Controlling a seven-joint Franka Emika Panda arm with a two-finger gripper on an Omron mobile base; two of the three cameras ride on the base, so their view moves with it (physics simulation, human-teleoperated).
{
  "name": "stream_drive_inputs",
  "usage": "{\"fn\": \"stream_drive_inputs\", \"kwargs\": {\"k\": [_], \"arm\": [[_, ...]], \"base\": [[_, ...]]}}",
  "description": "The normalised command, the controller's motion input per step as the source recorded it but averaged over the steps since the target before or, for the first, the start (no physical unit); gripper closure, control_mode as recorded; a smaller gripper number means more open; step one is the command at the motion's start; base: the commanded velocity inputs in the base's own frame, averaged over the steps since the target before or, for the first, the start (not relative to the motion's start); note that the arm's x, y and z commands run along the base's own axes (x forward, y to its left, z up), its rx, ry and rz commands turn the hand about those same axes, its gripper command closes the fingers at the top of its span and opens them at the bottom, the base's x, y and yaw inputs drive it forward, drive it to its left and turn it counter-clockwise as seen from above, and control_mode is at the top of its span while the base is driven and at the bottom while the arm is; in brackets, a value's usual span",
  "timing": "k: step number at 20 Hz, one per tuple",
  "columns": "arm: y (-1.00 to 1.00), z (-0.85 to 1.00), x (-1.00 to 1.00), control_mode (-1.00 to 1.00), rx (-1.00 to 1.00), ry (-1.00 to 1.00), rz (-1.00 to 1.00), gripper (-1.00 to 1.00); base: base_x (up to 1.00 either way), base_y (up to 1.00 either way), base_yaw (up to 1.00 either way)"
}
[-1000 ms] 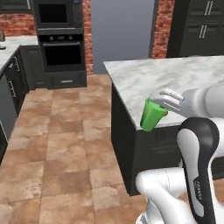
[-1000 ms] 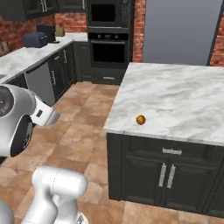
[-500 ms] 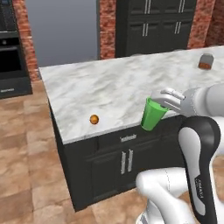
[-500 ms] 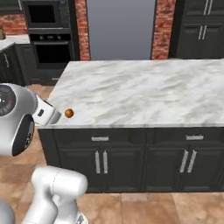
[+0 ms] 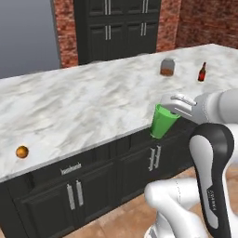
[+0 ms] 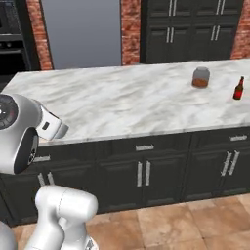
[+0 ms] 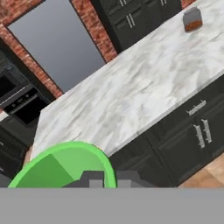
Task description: Open the cabinet directly in front. Then move the beer and the cup to the dining counter with the jar on it.
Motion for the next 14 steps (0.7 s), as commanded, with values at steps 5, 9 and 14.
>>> {"fn": "stream_drive_inputs", "kwargs": {"k": [5, 9, 14], "arm": [[0.0, 0.0, 0.0, 1.0, 0.0, 0.0, 0.0, 1.0], [0.0, 0.0, 0.0, 1.0, 0.0, 0.0, 0.0, 1.0], [0.0, 0.0, 0.0, 1.0, 0.0, 0.0, 0.0, 1.0]], "base": [[0.56, -1.0, -0.23], [0.72, -1.0, -0.2], [0.94, -1.0, -0.13]]}}
